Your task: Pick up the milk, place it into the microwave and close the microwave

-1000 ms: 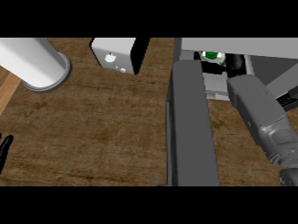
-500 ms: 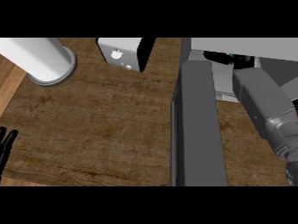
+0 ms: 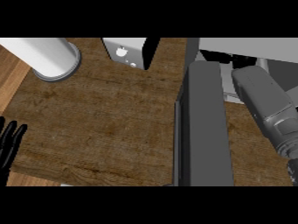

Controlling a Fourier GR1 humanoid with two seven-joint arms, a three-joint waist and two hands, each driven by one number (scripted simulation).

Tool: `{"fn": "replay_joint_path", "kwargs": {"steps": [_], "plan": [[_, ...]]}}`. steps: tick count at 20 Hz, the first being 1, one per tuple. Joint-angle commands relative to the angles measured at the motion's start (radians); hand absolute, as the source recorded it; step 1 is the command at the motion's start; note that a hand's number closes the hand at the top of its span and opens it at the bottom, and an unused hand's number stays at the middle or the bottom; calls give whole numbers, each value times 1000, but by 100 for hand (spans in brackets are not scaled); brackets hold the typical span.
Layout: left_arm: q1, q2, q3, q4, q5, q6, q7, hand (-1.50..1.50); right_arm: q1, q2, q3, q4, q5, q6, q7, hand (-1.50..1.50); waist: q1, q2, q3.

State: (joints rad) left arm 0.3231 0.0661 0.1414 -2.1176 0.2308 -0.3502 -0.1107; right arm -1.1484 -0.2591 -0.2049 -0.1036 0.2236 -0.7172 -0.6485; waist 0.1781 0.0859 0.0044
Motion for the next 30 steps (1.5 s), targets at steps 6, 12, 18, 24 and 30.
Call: {"fn": "replay_joint_path", "kwargs": {"steps": [6, 12, 18, 24, 30], "plan": [[-36, -3, -29, 7, -38, 10, 9, -150, -27, 43, -36, 35, -36, 130, 57, -150, 15, 4, 4], [-44, -28, -67, 34, -64, 16, 5, -150, -9, 62, -55, 30, -54, 202, 27, -150, -7, -6, 2], [-45, -41, -95, 28, -105, 28, -1, -150, 26, 8, -54, 38, -48, 253, 13, -150, -25, -12, 2], [-43, -49, -126, 24, -142, 32, -5, -150, 59, 5, -76, 28, -67, 249, -19, -150, -24, -12, 3], [-48, -66, -190, 2, -162, 62, 7, -150, 56, -26, -71, 34, -62, 346, -13, -150, -38, -24, 2]]}}
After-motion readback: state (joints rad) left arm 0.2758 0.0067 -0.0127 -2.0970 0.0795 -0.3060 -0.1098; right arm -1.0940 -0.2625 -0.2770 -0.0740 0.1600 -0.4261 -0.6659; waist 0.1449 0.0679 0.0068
